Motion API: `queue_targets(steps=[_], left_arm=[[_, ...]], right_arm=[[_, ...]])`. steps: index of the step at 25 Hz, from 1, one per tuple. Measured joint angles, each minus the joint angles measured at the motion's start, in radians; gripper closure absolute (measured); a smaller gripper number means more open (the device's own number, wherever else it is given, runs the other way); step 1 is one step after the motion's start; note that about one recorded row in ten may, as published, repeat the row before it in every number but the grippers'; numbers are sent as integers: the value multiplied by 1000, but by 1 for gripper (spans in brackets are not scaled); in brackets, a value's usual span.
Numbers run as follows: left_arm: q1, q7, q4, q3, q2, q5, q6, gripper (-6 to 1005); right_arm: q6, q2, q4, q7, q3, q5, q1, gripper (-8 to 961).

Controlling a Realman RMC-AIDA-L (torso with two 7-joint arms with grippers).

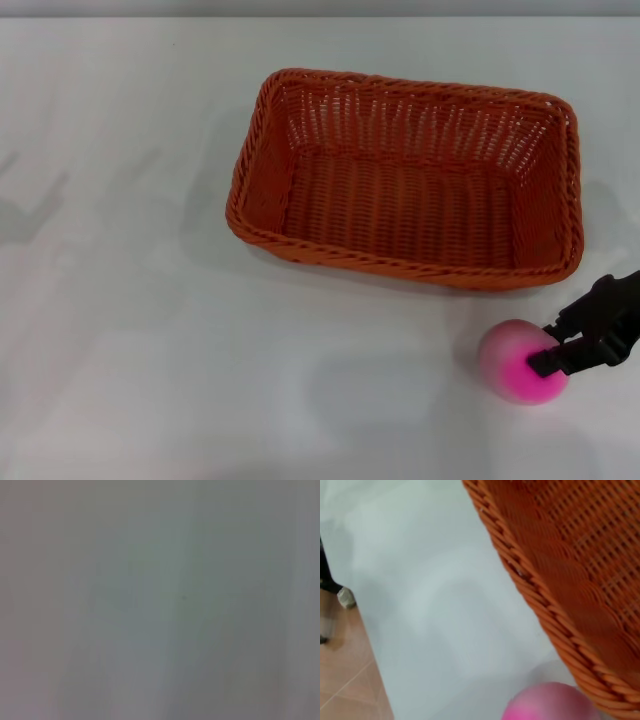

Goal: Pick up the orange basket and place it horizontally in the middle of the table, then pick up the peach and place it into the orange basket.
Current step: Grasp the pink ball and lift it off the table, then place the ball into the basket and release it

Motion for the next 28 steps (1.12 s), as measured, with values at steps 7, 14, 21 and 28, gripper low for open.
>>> queue_targets(steps=[7,14,21,28], left_arm=[[8,1,-1,0,1,0,1,251],[12,1,-2,-20,1,-5,-13,250],[13,-1,-2,-23,-2,-5,-26,254],[21,-7,2,-23,-3,-14,-50,255]], right_arm=[[53,-3,-8,-40,11,44,1,650],[109,-14,-79,-50,-75,182,-16,710],[111,-75,-179,-50,-276,528,-25,774],[99,-34,-282,-63,-183,557,2,852]])
